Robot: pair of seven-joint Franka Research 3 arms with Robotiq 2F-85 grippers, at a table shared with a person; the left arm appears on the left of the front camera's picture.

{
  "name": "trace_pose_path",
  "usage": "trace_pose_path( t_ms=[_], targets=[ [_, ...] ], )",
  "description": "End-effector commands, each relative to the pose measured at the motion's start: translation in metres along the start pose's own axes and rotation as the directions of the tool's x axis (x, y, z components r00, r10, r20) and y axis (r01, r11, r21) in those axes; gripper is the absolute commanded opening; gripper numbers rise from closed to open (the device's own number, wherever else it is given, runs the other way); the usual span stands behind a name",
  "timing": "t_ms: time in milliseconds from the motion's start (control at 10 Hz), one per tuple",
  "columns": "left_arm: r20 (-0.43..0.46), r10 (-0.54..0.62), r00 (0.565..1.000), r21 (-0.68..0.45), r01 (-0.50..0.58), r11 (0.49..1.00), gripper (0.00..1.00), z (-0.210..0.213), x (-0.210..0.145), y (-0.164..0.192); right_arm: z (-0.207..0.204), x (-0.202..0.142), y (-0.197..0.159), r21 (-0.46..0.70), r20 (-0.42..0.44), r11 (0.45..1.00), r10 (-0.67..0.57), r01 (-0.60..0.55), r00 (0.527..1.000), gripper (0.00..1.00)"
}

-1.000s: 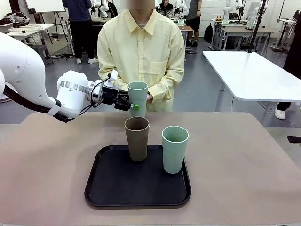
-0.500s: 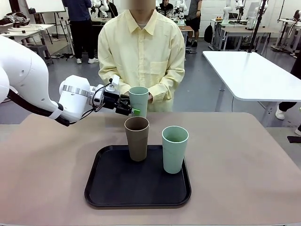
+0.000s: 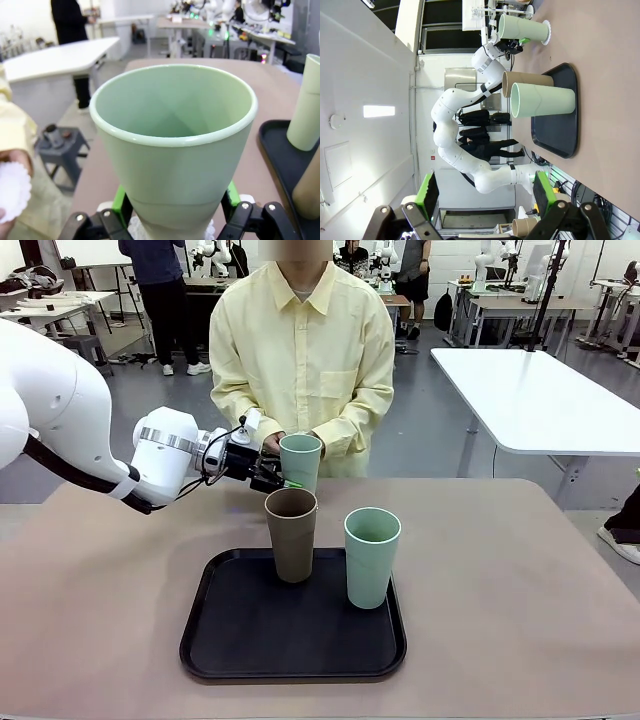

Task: Place coasters on the table and set cups on them.
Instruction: Pick up one Reusable plastic cup and place it on a coaster set by the human.

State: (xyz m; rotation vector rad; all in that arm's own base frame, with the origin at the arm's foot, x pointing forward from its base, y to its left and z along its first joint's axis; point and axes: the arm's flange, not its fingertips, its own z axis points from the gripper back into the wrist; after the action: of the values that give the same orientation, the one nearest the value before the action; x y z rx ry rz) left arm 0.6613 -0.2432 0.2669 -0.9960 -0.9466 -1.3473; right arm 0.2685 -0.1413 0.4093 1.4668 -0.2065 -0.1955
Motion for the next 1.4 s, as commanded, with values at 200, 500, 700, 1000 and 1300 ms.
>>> trace_pose_path(
  t_ms=[200, 500, 700, 1000, 1300],
  targets=[
    [-0.018, 0.009, 1.000, -0.001, -0.009, 1.000, 0.85, -0.0033, 0.0029, 0.0047, 0.0006, 0.0000, 0.0003, 0.012, 0.000, 1.000, 0.004, -0.004, 1.000, 1.00],
    [-0.019, 0.021, 1.000, -0.003, -0.021, 1.000, 0.85, -0.0048, 0.0018, 0.0076, 0.0006, 0.0000, 0.0003, 0.012, 0.000, 1.000, 0.004, -0.004, 1.000, 1.00],
    [-0.022, 0.030, 0.999, -0.007, -0.030, 1.000, 0.85, -0.0049, 0.0009, 0.0088, 0.0006, 0.0000, 0.0003, 0.012, 0.000, 1.000, 0.004, -0.004, 1.000, 1.00],
    [-0.018, 0.044, 0.999, -0.004, -0.044, 0.999, 0.85, -0.0060, -0.0005, 0.0099, 0.0006, 0.0000, 0.0003, 0.012, 0.000, 1.000, 0.004, -0.004, 1.000, 1.00],
    [-0.021, 0.051, 0.998, -0.014, -0.051, 0.999, 0.92, -0.0043, -0.0015, 0.0104, 0.0006, 0.0000, 0.0003, 0.012, 0.000, 1.000, 0.004, -0.004, 1.000, 1.00]
  ],
)
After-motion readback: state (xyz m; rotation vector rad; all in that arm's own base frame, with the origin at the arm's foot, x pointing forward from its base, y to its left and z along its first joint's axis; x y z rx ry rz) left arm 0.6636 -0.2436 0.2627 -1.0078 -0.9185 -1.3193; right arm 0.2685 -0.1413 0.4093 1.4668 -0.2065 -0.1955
